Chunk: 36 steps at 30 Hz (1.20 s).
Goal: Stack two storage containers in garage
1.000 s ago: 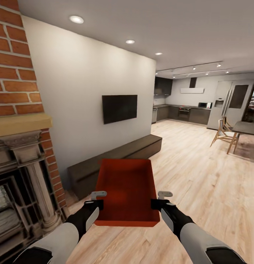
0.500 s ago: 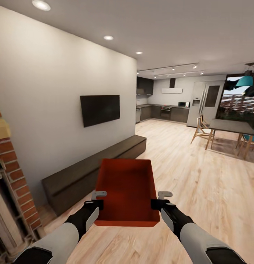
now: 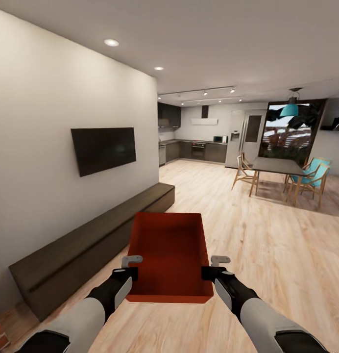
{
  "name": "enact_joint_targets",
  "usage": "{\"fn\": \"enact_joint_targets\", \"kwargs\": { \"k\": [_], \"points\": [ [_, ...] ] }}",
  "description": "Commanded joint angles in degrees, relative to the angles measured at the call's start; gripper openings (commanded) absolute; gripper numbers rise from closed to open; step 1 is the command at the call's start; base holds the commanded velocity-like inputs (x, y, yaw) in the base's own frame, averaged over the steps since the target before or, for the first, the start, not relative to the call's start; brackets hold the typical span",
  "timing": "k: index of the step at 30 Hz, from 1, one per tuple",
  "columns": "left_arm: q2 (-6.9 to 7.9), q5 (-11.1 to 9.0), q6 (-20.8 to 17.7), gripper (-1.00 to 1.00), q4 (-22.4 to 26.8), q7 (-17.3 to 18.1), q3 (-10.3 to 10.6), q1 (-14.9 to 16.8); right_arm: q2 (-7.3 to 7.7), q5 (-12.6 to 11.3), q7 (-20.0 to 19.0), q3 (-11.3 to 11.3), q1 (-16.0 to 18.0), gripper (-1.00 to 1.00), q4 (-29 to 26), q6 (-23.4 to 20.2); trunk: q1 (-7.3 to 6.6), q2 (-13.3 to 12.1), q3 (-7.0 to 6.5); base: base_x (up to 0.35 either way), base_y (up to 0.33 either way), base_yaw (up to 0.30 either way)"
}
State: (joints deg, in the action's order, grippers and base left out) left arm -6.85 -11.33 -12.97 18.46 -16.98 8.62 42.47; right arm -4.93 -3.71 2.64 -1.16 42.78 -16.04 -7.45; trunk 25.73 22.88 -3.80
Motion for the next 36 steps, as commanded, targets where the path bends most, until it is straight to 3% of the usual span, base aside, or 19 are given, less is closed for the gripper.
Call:
{"fn": "enact_joint_targets", "kwargs": {
  "k": [1,27,36],
  "points": [
    [0.08,-1.0,-0.3,-1.00,0.1,-0.5,0.4,0.0,0.01,-0.1,0.0,0.7,0.0,-1.00,-0.2,-0.3,0.05,0.0,0.00,0.321,0.000,-0.293],
    [0.08,-1.0,-0.3,-1.00,0.1,-0.5,0.4,0.0,0.01,0.0,0.0,0.6,0.0,-1.00,-0.2,-0.3,0.05,0.0,-0.66,0.321,0.000,-0.292],
    [0.08,-1.0,-0.3,-1.00,0.1,-0.5,0.4,0.0,0.01,0.0,0.1,0.7,0.0,-1.00,-0.2,0.2,0.05,0.0,-0.69,0.321,0.000,-0.048]
  ]
}}
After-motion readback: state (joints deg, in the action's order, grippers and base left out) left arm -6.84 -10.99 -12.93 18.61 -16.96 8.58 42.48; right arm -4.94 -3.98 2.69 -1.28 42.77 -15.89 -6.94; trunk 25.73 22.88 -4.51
